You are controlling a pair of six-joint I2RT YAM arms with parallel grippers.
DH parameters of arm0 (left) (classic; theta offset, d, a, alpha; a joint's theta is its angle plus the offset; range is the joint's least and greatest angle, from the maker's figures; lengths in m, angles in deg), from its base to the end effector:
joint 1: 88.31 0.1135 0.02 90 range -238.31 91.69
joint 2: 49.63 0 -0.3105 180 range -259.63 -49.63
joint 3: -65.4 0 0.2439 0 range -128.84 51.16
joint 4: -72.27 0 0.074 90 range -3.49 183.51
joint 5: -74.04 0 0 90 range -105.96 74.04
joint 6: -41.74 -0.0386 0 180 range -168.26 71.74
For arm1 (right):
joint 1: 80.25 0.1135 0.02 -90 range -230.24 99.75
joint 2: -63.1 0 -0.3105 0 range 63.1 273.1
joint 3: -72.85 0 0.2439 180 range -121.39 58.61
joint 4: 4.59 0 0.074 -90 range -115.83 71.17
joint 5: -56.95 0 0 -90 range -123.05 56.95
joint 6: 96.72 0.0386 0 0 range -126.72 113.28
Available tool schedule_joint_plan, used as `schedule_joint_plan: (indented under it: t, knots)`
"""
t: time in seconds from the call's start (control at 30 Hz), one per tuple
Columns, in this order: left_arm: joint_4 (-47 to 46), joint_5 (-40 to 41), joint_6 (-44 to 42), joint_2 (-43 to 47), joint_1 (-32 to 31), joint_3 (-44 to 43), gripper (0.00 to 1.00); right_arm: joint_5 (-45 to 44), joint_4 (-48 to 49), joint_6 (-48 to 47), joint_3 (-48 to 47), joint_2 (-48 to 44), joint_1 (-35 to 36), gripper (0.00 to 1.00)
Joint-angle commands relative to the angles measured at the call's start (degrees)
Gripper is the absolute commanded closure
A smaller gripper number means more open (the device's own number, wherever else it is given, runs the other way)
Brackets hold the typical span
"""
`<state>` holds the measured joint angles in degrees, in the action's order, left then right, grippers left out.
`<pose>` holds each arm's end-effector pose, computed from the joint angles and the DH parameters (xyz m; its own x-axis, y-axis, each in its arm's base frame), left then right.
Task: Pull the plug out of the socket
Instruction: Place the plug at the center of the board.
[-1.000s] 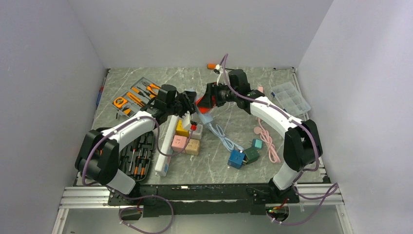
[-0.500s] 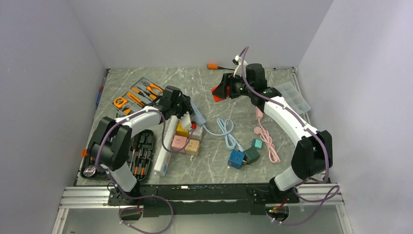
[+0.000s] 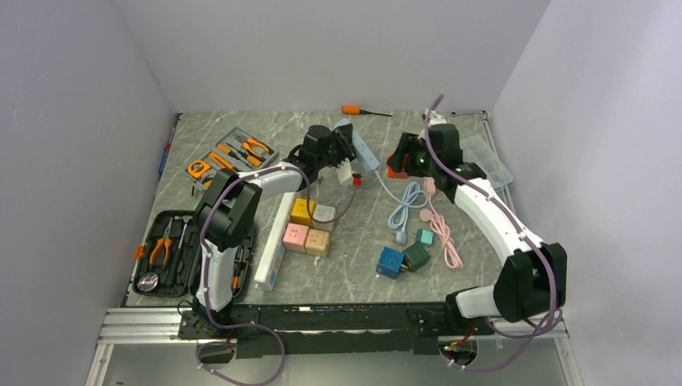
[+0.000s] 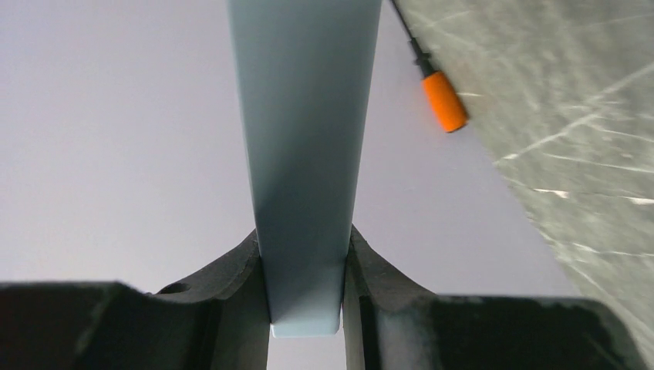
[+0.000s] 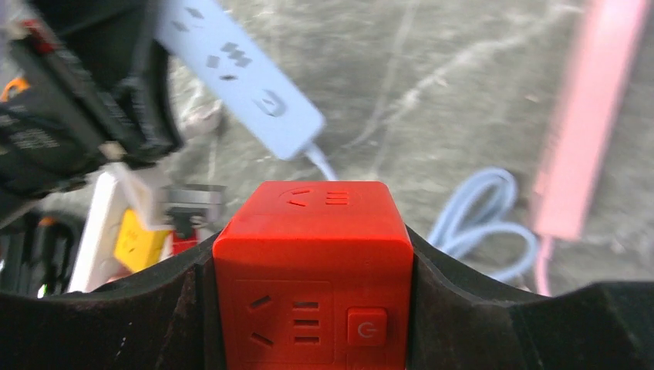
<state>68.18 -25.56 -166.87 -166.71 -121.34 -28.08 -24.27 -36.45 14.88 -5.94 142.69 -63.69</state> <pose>0.4077 -0.2727 0.2549 0.7216 0.5633 0.4025 -0.0747 -0.5146 0.8542 0.2880 0.0918 0.3550 -0.6300 0.1922 -0.7524 -0.1860 0.9033 0.3865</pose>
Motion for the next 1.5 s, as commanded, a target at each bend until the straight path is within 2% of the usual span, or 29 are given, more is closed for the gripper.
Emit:
schedule_joint_plan:
  t: [0.0,0.23,0.33,0.47,0.57,0.7,0.77,0.8,0.87,0.93,1.03,1.1,1.23,1.3,1.37,1.47]
  knots:
    - [-8.29,-1.0,-12.33,-1.42,-0.74,-3.77,1.0,-9.39,1.09,4.46,5.11,-6.29,-1.96,1.0]
    - [-10.75,-2.46,-11.92,-4.83,-1.17,-0.9,0.99,-14.87,-3.08,5.37,8.25,-8.11,-2.05,1.0]
    - [-11.16,-0.64,-11.91,-7.53,-1.52,-1.78,0.91,-15.81,-4.21,6.21,9.59,-8.65,-2.09,1.0]
    - [-8.0,4.16,-12.59,-11.76,-2.19,-7.16,0.75,-16.25,-6.26,7.75,10.77,-8.54,-2.06,1.0]
    - [-6.46,2.93,-12.46,-12.92,-2.2,-8.45,0.48,-15.93,-7.36,8.5,11.32,-7.7,-2.05,1.0]
    - [-5.85,1.31,-12.88,-12.92,-2.37,-7.52,0.27,-16.05,-8.05,9.36,12.72,-6.65,-2.06,1.0]
    - [-5.36,0.78,-12.76,-12.56,-2.4,-6.89,0.03,-15.92,-7.81,9.72,13.62,-6.36,-2.07,1.0]
    - [-5.05,0.48,-12.4,-12.13,-2.46,-6.63,0.01,-15.85,-7.73,9.83,13.92,-6.04,-2.06,1.0]
    - [-3.6,0.04,-11.26,-11.15,-2.47,-6.85,0.01,-15.94,-7.84,10.09,14.1,-5.19,-2.03,1.0]
    - [-1.05,0.17,-8.99,-9.7,-2.47,-8.06,0.01,-16.57,-8.16,10.33,14.02,-3.93,-2.08,0.96]
    - [7.57,0.82,-2.62,-6.23,-2.4,-11.63,0.01,-18.27,-8.73,11.25,13.8,-2.2,-2.05,0.92]
    - [16.82,0.99,2.23,-3.11,-2.3,-14.64,0.01,-18.9,-8.9,11.59,13.76,-0.91,-2.1,0.85]
    - [48.04,1.98,11.59,0.62,-2.02,-25.66,0.01,-19.41,-8.53,11.9,13.95,0.76,-2.06,0.69]
    - [56.81,1.44,17.29,1.53,-1.95,-29.99,0.01,-19.71,-8.11,12.07,14.24,1.44,-2.08,0.59]
    - [60.42,0.88,21.5,3.83,-1.77,-30.69,0.01,-20.19,-8.01,12.01,14.44,1.91,-2.07,0.49]
    - [59.21,0.69,28.59,9.29,-1.69,-26.37,0.01,-21.29,-8.03,11.97,14.61,2.06,-2.01,0.38]
